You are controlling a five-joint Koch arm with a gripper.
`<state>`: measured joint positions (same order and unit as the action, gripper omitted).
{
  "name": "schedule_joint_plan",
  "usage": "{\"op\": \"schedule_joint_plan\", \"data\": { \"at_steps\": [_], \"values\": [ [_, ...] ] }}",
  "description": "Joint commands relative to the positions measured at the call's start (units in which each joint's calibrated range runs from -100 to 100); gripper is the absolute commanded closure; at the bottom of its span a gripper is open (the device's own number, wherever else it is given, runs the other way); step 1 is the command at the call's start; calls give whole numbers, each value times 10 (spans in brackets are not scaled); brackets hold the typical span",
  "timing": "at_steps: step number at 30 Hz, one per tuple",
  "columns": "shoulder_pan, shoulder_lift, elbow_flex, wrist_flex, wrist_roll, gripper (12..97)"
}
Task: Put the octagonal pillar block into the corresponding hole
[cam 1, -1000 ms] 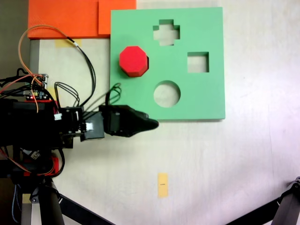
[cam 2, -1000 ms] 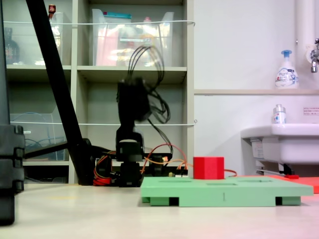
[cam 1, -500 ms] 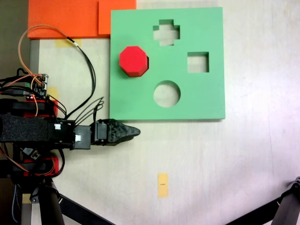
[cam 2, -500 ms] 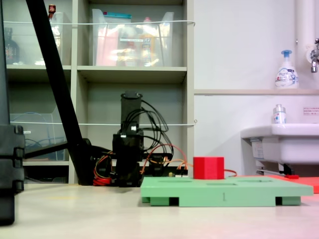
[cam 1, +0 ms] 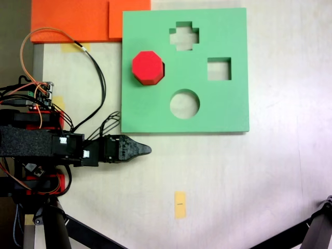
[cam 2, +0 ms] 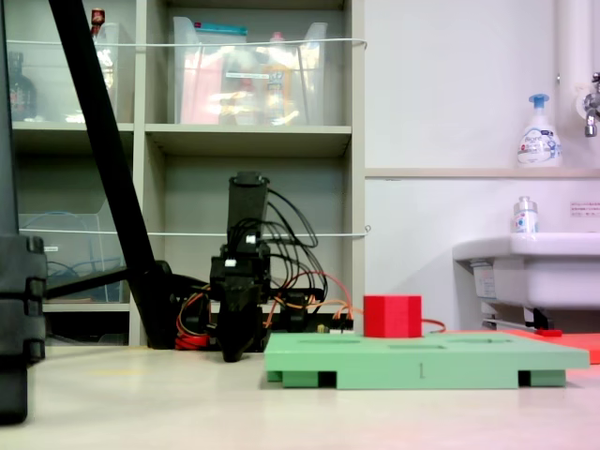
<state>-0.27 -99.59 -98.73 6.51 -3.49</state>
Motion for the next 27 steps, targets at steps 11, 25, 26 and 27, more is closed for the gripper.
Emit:
{"op": "schedule_joint_plan", "data": {
  "at_steps": [11,25,26,27],
  "values": [
    [1,-4,-13,-45,0,601],
    [1,-4,-13,-45,0,601],
    [1,-4,-13,-45,0,601],
    [1,-4,-13,-45,0,601]
  ]
}}
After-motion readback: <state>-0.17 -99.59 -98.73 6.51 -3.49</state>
